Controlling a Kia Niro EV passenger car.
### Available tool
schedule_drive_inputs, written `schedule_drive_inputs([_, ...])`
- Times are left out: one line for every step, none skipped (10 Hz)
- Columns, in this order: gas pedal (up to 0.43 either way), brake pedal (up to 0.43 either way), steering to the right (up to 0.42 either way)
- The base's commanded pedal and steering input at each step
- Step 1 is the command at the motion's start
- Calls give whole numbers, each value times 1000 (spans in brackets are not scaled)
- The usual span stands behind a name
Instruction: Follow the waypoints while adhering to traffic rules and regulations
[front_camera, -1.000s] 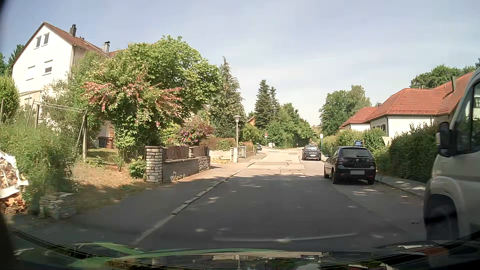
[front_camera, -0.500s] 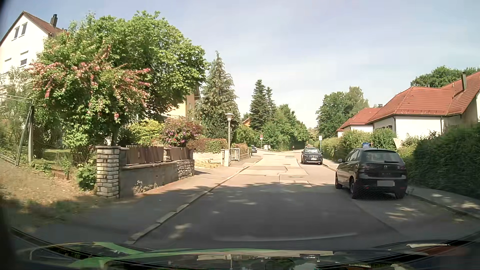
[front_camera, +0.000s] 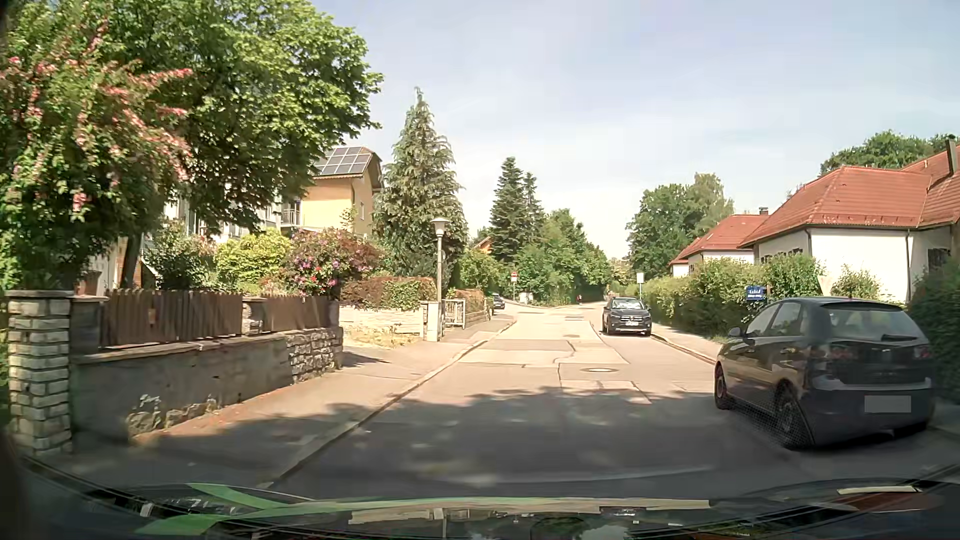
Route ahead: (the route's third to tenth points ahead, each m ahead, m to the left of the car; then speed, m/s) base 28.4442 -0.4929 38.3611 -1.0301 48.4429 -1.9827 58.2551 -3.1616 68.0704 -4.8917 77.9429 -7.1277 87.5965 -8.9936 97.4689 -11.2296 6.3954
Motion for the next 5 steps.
schedule_drive_inputs([87,0,18])
schedule_drive_inputs([87,0,18])
schedule_drive_inputs([87,0,18])
schedule_drive_inputs([87,0,18])
schedule_drive_inputs([87,0,18])
